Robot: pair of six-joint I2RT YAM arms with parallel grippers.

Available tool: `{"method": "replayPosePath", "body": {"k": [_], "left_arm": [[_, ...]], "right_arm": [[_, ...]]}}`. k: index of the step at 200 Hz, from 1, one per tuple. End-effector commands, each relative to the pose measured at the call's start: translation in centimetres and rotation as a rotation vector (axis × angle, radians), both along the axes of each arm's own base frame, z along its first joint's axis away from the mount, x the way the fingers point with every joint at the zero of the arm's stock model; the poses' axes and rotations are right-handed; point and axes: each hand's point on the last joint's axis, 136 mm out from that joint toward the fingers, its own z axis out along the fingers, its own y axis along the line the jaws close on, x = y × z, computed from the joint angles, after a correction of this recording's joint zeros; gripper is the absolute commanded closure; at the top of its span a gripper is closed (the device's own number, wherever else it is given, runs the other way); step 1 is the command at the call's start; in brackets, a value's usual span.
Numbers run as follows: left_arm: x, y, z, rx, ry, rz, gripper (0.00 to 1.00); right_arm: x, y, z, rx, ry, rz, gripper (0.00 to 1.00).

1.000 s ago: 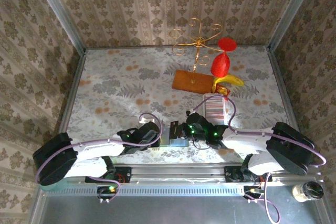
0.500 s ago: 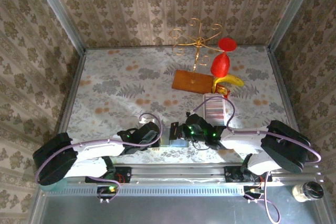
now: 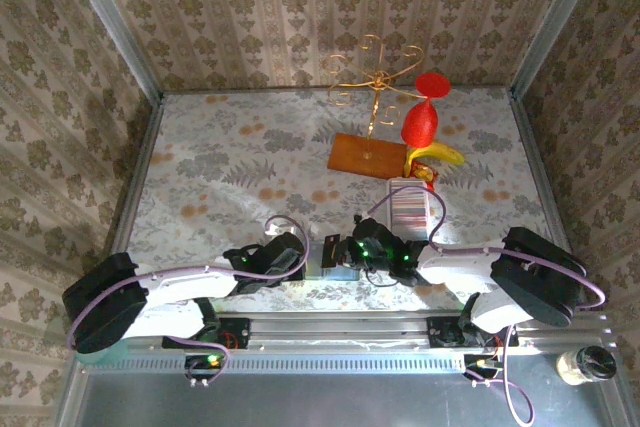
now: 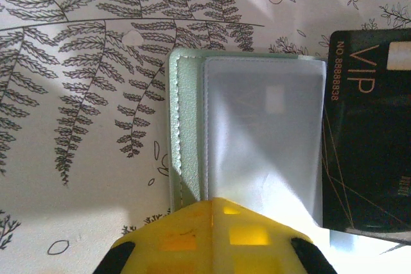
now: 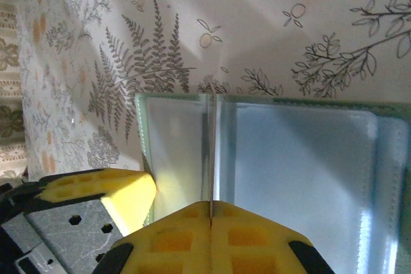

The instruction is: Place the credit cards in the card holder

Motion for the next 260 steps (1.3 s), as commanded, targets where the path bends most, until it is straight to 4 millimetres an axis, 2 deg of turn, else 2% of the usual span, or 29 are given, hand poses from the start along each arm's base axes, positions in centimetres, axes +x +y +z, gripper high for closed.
{"method": "replayPosePath", "body": {"k": [1,46,123,200,249,260], "left_arm": [[-0.9,1.6,-1.8,0.075,0.039,0.008,1.0],[-1.0,1.6,-1.8,0.077,0.04,0.007,1.0],[-1.0,1.7,-1.9,0.079,0.04,0.01,1.0],[-0.9,1.6,-1.8,0.084,0.039,0.009,1.0],[-0.9,1.6,-1.7,0.083,0.038,0.009,1.0],[-0.9,1.6,-1.7,0.084,0.037,0.009,1.0]], "right_arm": [[-0.9,-0.4,-0.9,-0.012,0.028,0.002,1.0],[-1.2,-0.3,-0.7,0.007,0.033,0.002,1.0],[-1.9,1.0,-0.3,0.043,0.052,0.037,1.0],[-2.6,1.5,-1.3,0.034,0.102,0.073,1.0],[-2.2,2.7,-1.4,0.034,0.101,0.095,1.0],[-2.2,2.7,-1.6,0.021,0.104,0.1,0.95]]}}
